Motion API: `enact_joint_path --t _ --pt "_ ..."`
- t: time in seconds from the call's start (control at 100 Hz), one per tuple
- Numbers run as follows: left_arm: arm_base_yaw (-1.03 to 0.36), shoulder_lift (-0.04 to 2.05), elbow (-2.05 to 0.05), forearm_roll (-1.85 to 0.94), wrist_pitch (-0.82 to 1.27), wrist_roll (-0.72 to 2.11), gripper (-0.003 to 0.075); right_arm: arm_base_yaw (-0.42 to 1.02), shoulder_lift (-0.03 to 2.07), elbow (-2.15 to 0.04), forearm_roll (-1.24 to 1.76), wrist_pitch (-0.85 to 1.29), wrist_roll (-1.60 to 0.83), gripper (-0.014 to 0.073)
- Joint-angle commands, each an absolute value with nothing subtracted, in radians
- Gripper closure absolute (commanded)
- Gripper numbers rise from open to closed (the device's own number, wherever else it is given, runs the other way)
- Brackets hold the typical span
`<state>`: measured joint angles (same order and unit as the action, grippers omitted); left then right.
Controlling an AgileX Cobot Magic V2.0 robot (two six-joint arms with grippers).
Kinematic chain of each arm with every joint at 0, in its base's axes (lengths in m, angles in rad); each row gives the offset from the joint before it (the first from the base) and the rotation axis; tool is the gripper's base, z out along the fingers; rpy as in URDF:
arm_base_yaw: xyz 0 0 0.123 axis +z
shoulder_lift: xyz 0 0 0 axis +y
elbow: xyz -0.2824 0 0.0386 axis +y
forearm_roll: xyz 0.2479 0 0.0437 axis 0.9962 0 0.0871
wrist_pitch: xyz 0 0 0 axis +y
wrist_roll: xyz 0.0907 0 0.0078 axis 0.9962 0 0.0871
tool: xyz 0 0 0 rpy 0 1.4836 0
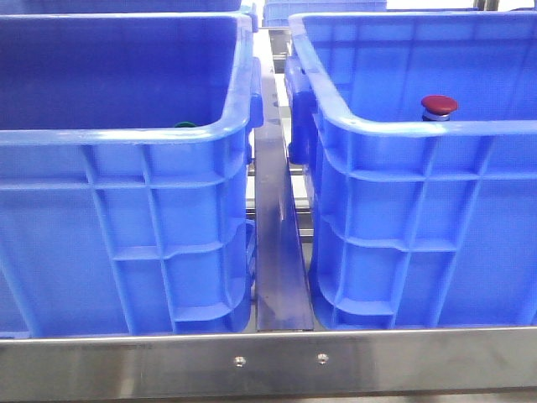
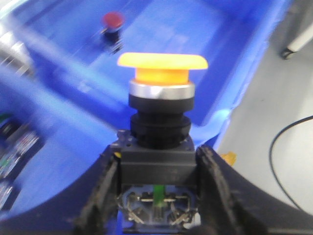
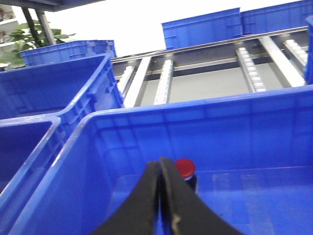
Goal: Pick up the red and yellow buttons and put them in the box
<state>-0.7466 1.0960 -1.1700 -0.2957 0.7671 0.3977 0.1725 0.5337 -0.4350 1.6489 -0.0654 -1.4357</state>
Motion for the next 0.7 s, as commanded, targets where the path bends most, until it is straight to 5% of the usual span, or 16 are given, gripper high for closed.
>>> enact_joint_path --t 0.0,0.15,0.22,0.69 --pt "-0.775 1.075 -1.200 -0.314 0.683 0.388 0.0741 0.170 0.534 -0.461 1.646 -0.016 -1.445 0.0426" --pt "-0.777 1.075 -1.200 -0.314 0.685 0.388 0.0741 0.170 0.534 -0.461 1.646 0.065 -1.445 0.0052" --pt "-0.777 1.075 -1.200 -0.314 0.685 0.388 0.0741 0.170 0.534 -0.462 1.646 0.136 -1.445 -0.0051" --pt "-0.777 1.075 -1.200 -0.314 0.697 0.388 0.0741 0.170 0.801 -0.575 1.899 0.801 -1.332 -0.0029"
